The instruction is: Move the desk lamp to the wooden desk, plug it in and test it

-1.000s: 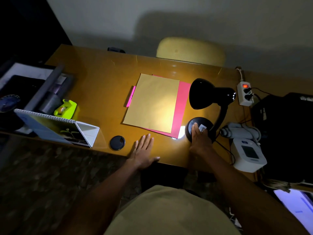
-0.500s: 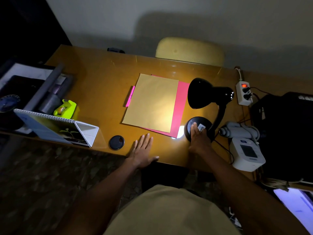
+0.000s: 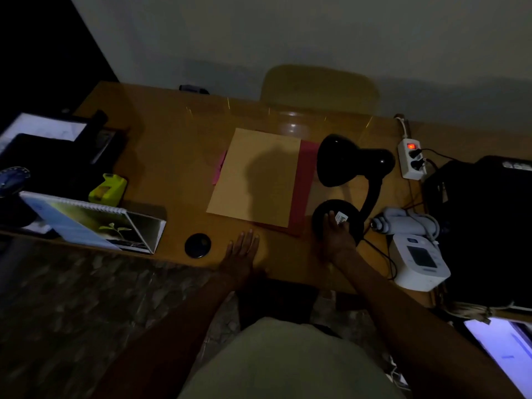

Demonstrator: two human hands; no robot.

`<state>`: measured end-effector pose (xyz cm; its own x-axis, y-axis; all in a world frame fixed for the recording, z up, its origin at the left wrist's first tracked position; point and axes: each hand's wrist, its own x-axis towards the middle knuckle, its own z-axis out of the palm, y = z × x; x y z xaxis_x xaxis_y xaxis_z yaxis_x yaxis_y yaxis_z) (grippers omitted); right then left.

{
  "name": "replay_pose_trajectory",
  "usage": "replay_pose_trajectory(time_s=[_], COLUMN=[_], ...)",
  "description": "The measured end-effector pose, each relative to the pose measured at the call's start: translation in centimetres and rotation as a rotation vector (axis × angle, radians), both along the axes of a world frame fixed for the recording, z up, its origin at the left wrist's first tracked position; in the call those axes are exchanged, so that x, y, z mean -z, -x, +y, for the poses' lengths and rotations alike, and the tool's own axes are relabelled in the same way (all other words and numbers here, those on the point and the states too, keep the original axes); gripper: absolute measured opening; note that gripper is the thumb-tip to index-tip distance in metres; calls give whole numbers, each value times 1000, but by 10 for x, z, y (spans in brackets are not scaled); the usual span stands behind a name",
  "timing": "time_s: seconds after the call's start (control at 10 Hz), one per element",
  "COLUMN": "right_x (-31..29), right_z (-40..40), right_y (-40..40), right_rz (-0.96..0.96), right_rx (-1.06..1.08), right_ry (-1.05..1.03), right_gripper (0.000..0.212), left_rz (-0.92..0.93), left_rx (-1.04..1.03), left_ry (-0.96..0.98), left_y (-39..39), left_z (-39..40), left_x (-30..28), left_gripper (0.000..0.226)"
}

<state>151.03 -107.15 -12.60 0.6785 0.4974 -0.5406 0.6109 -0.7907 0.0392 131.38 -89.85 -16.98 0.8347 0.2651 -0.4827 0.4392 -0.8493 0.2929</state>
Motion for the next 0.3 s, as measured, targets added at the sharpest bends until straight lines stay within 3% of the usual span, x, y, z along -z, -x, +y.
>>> replay_pose_trajectory(time_s=[0.2, 0.3], right_x=[-9, -14], right_z=[-4, -7], right_y=[-1, 7], right_rz=[40, -63], right_rx=[28, -87], right_ry=[-29, -231], right_gripper=[83, 91], left_rz=[51, -24], left_rx=[18, -44], left_ry=[41, 120], left_y=[-3, -3], left_z=[6, 11], left_x=[-14, -15], left_gripper=[92, 83])
